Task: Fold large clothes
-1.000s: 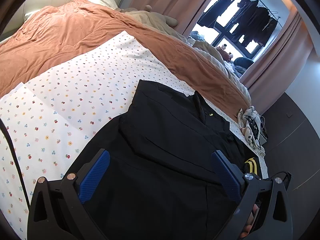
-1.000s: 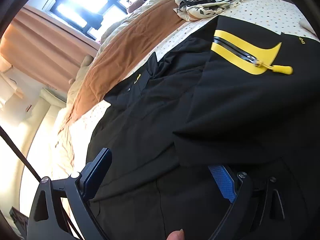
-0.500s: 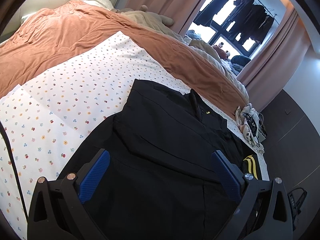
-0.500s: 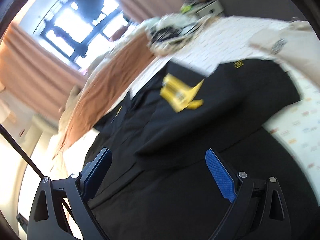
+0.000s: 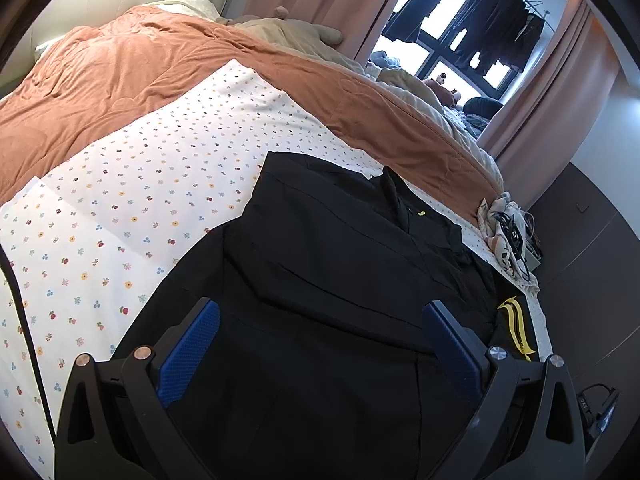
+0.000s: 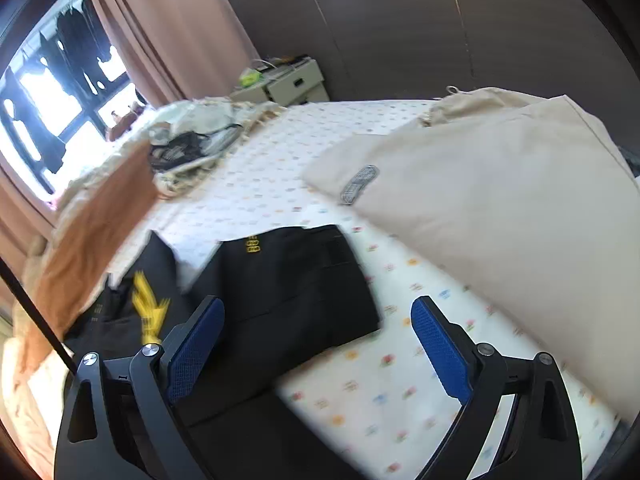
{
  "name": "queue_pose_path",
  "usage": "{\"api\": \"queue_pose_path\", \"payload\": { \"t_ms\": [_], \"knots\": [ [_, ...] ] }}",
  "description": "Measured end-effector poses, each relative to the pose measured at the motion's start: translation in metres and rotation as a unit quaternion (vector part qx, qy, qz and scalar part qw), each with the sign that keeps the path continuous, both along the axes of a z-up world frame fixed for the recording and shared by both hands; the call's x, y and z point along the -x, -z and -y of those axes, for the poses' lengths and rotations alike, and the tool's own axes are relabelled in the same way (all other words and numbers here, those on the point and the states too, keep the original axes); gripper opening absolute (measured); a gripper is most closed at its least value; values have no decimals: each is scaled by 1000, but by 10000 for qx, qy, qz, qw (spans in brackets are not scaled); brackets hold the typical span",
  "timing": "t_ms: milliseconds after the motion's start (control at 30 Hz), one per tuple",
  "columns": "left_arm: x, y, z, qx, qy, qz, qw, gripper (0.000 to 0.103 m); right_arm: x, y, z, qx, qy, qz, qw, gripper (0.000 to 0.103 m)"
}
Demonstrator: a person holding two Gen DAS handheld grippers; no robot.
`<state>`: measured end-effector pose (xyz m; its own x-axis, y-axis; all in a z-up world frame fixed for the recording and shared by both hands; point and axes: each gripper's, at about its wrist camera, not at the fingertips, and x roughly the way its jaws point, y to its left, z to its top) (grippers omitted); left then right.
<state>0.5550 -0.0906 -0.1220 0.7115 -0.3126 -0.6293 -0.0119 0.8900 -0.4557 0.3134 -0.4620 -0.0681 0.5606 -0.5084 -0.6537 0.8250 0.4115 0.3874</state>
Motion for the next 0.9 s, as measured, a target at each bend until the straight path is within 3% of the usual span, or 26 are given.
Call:
{"api": "queue_pose_path", "payload": {
  "t_ms": [233, 300, 367, 400, 467, 567, 733, 900],
  "knots": [
    [-4, 6, 9, -15, 100, -113, 9999, 103, -26, 19, 13, -62, -254, -669, 9974, 92],
    [-3, 6, 13, -61, 152, -109, 9998, 103, -39, 27, 12, -144, -453, -790, 9957, 81],
    [-3, 6, 15, -75, 179, -103, 9998, 103, -41, 27, 13, 6, -540, -939, 9941, 78],
    [-3, 6, 15, -65, 180, -102, 9998, 103, -44, 26, 9, 36, -645, -946, 9934, 67],
    [-2, 6, 14, -24, 184, -104, 9998, 103, -47, 26, 10, -33, -788, -781, 9938, 44],
    [-2, 4, 13, 21, 198, -91, 9998, 103, -47, 23, 5, 5, -935, -638, 9936, 31],
    [-1, 0, 4, 186, 123, -34, 9997, 103, -36, 12, -1, -80, -1121, 153, 9935, 24],
    [0, -5, -11, 400, 1, 34, 9992, 103, -29, -16, -18, 259, -1304, 657, 9889, 19]
  ]
}}
